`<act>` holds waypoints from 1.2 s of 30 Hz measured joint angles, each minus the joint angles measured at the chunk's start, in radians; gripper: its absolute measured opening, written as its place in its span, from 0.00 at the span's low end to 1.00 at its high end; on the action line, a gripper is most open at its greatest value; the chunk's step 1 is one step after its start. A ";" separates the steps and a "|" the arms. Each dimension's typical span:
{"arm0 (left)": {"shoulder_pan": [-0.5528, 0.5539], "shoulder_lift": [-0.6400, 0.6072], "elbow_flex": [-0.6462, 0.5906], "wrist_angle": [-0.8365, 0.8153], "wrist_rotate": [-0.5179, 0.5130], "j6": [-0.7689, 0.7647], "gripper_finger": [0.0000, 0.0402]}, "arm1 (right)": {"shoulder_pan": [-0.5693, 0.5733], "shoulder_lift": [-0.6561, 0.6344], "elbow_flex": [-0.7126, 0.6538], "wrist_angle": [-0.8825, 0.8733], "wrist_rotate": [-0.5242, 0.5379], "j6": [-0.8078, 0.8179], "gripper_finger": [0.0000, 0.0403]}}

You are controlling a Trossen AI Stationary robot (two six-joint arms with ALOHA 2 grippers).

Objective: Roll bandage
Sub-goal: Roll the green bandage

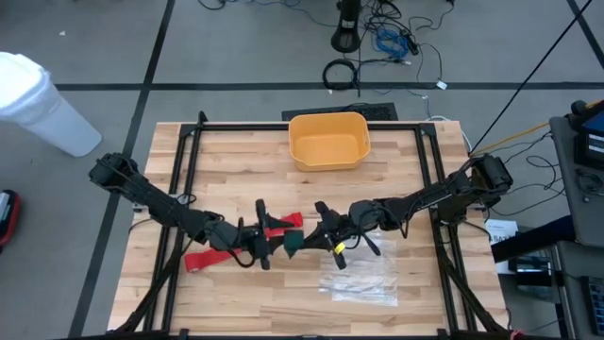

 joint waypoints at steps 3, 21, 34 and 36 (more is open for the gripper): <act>0.004 0.000 0.000 0.007 0.011 0.012 0.23 | 0.001 0.000 0.000 0.015 0.006 -0.061 0.03; 0.136 0.001 0.002 -0.022 0.059 -0.477 0.04 | 0.194 -0.204 0.001 -0.326 0.544 -0.493 0.27; 0.246 0.029 0.002 -0.056 0.330 -0.822 0.04 | 0.224 -0.069 0.001 -0.100 0.635 -0.913 0.25; 0.254 0.046 0.001 -0.052 0.336 -0.849 0.04 | 0.217 -0.063 0.001 -0.081 0.636 -0.963 0.25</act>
